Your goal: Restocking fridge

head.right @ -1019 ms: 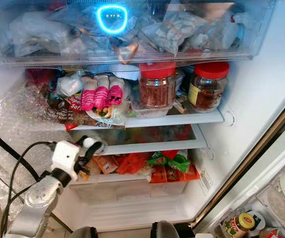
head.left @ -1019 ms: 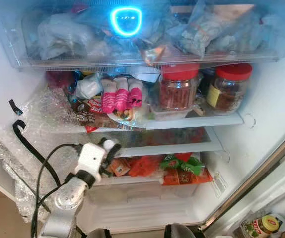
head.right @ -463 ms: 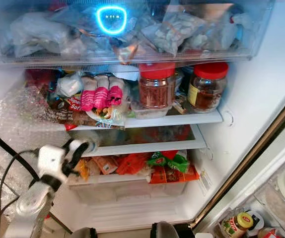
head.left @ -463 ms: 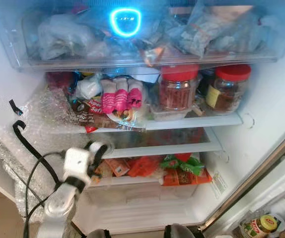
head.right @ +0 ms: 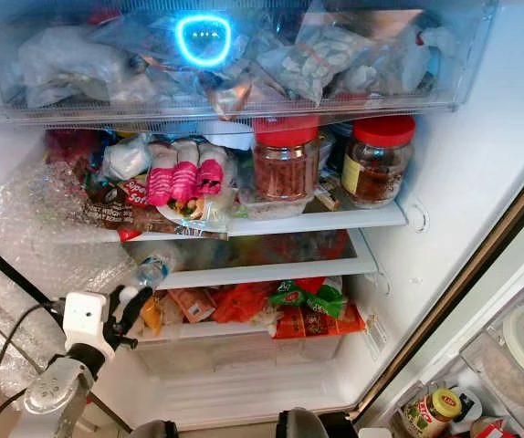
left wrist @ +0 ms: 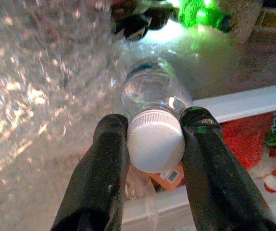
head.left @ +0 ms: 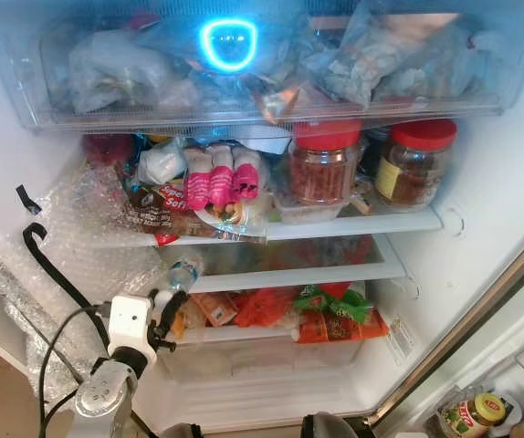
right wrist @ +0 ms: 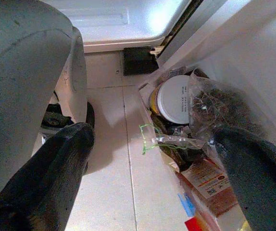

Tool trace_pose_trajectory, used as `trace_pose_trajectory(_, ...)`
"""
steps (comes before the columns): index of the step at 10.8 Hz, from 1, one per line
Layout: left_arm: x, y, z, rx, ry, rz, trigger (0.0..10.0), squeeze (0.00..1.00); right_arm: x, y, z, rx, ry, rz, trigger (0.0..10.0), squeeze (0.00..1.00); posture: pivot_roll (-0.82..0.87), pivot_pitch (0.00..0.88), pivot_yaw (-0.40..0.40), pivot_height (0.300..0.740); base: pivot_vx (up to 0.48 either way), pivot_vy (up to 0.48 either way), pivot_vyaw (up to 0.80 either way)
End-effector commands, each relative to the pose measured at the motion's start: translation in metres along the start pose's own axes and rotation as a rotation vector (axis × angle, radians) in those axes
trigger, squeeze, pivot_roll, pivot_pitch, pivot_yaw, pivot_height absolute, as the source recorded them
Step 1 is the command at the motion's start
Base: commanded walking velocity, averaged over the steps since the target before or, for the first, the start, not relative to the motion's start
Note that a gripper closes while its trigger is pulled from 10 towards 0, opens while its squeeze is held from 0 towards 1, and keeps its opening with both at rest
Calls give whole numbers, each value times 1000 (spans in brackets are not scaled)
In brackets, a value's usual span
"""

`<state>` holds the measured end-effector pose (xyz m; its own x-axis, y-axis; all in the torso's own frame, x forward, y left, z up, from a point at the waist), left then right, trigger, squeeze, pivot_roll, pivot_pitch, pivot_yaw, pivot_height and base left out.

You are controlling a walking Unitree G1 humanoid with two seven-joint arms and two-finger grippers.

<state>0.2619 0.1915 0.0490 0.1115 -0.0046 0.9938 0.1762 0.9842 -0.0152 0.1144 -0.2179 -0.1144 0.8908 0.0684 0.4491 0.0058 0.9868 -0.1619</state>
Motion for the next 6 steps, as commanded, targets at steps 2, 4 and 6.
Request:
trace_pose_trajectory(2,-14,-3,-6,-11,88,25,10000,0,3,1,-1,2,-12,5,10000,0,-87,0,-34,642,0,0,0)
trace_pose_trajectory(4,-8,-7,-21,-29,71,25,10000,0,2,1,0,0,-9,7,10000,0,-95,0,-35,642,0,0,0)
trace_pose_trajectory(6,-9,-11,-39,-35,78,20,10000,0,1,0,0,-3,-6,11,10000,0,-101,0,-38,642,0,0,0)
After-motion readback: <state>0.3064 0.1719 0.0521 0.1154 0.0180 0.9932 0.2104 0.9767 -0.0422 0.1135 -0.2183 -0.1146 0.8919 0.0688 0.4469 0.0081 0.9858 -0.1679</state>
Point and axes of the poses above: a point about 5 cm out from each wrist's last joint towards the gripper, its own z axis pointing back from the gripper into the wrist, its own x axis along the axis of the wrist's last joint, y = z × x, the point moved 1 cm from there along -z, pointing out of the wrist towards the gripper, and after that the axes turned 3 degrees about z, right-handed, at the moved point
